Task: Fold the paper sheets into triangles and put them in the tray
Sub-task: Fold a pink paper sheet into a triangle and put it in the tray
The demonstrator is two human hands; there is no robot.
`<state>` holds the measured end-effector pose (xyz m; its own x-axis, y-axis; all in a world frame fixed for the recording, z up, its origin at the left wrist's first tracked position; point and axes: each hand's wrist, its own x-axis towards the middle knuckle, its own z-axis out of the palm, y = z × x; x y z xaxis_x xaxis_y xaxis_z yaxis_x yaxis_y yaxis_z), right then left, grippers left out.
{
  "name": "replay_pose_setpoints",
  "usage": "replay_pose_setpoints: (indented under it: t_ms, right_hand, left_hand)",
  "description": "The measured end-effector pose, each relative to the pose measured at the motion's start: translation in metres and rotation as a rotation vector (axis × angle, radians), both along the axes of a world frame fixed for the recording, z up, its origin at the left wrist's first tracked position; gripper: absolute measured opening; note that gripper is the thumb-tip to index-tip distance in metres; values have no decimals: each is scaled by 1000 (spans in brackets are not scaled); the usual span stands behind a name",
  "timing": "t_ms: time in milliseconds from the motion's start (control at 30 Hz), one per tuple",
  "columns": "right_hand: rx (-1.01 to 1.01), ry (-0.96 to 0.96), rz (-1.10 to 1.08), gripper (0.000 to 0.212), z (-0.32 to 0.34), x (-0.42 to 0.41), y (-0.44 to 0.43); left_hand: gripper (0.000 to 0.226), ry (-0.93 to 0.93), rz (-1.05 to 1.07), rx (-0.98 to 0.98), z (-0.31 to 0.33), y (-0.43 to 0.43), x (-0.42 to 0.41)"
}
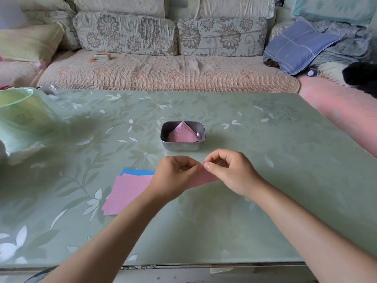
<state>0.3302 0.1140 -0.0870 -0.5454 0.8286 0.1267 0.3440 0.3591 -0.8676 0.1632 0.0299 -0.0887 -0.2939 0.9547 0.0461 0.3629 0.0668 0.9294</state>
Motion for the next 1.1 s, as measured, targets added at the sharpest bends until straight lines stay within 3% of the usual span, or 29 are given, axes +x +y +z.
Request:
replay_pose_setpoints:
  t_ms: [400,700,900,1100]
  right_hand:
    - [213,-148,-26,24,1,-4,-8]
    - [131,-81,-94,26,5,-1,0]
    - [71,-56,-148,27,7,3,8]
    - [86,-39,-173,27,9,7,12]
  left_hand:
    - [13,251,25,11,1,-2,8]
    - [12,393,-59,83,0,-1,-5]
    - [16,413,-199,6,8,-3,-24]
    - [16,447,-86,-19,6,-2,-32]
